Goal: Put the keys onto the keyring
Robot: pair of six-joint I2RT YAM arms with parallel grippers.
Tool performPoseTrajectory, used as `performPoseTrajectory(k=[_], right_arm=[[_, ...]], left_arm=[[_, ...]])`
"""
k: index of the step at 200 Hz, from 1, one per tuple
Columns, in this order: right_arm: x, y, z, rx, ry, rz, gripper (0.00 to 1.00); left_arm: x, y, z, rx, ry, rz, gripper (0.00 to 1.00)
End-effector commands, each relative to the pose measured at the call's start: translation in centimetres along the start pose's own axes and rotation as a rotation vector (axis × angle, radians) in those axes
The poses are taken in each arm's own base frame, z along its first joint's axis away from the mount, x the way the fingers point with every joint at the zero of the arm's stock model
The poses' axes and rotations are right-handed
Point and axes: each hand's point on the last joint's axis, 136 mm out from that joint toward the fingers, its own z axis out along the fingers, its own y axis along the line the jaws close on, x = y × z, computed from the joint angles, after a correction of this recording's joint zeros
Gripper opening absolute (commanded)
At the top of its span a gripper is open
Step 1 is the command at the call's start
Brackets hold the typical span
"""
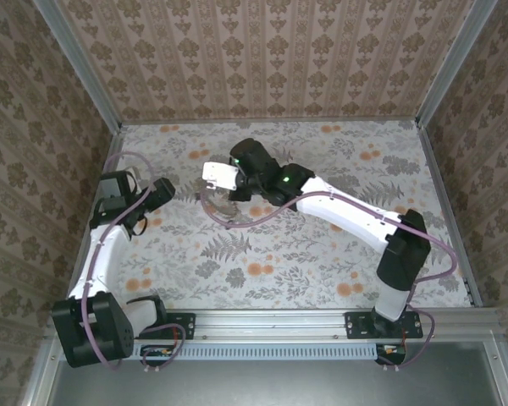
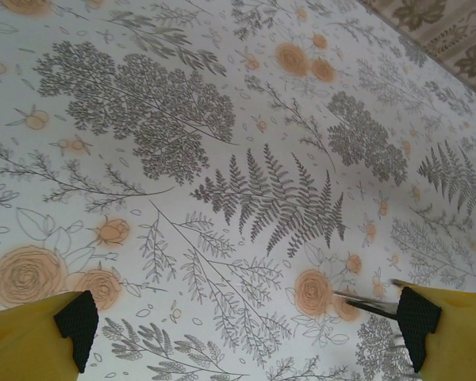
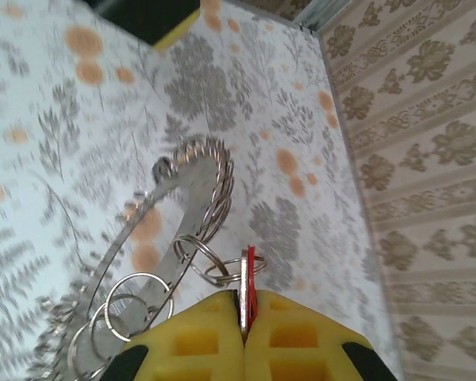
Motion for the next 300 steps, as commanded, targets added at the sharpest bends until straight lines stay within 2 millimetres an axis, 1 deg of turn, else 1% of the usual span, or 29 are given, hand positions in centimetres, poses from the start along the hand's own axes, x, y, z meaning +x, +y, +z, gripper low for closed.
performPoseTrajectory(k=[1, 31, 51, 63, 81, 96, 113, 140, 162, 183, 223, 244, 262, 290, 300], right_arm=[[-0.6, -1.4, 0.9, 0.016, -0.026, 0.207, 0.0], [3.4, -0.8, 3.2, -0.012, 0.044, 0.266, 0.0], [6.7, -0.6, 4.5, -0.019, 0.105, 0.3, 0.0], [9.0, -0.1, 5.3, -0.031, 0.164, 0.306, 0.0], [12.3, 0.1, 5.8, -0.036, 0.237, 0.327, 0.0], [14.5, 0.1, 5.9, -0.039, 0.281, 0.354, 0.0], [16.4, -0.3, 5.5, -0.029, 0.314, 0.383, 0.0], [19.1, -1.7, 4.7, 0.006, 0.351, 0.425, 0.0], [21.2, -2.6, 4.4, 0.018, 0.379, 0.436, 0.0], [23.1, -3.2, 4.6, 0.026, 0.401, 0.455, 0.0], [25.9, -4.0, 5.6, 0.02, 0.408, 0.519, 0.0], [27.4, -4.1, 5.9, 0.023, 0.434, 0.51, 0.0], [29.5, -3.7, 6.3, 0.021, 0.483, 0.485, 0.0], [32.6, -2.6, 6.4, 0.008, 0.587, 0.381, 0.0], [33.4, -2.7, 6.3, 0.016, 0.616, 0.338, 0.0]], left_arm=[[-0.2, 0.3, -1.1, -0.011, -0.028, 0.037, 1.0], [-0.2, 0.4, -1.4, -0.003, -0.069, 0.072, 1.0], [0.0, 0.5, -0.9, 0.003, -0.062, 0.06, 1.0], [0.1, 0.5, -0.5, 0.01, -0.05, 0.06, 1.0], [0.2, 0.6, 0.0, 0.004, -0.028, 0.065, 1.0], [0.3, 0.7, 0.5, 0.006, -0.012, 0.067, 1.0], [0.4, 0.5, 0.9, 0.019, -0.004, 0.063, 1.0], [0.4, 0.3, 1.4, 0.039, 0.004, 0.056, 1.0], [0.4, 0.1, 1.6, 0.052, 0.012, 0.055, 1.0], [0.5, 0.0, 1.9, 0.062, 0.019, 0.052, 1.0], [1.0, -0.8, 2.7, 0.118, 0.064, 0.04, 1.0], [1.1, -1.0, 2.9, 0.134, 0.076, 0.036, 1.0], [1.2, -1.0, 2.9, 0.139, 0.079, 0.031, 1.0], [1.4, -0.9, 3.0, 0.138, 0.081, 0.01, 1.0], [1.5, -1.0, 3.1, 0.142, 0.081, 0.006, 1.0]])
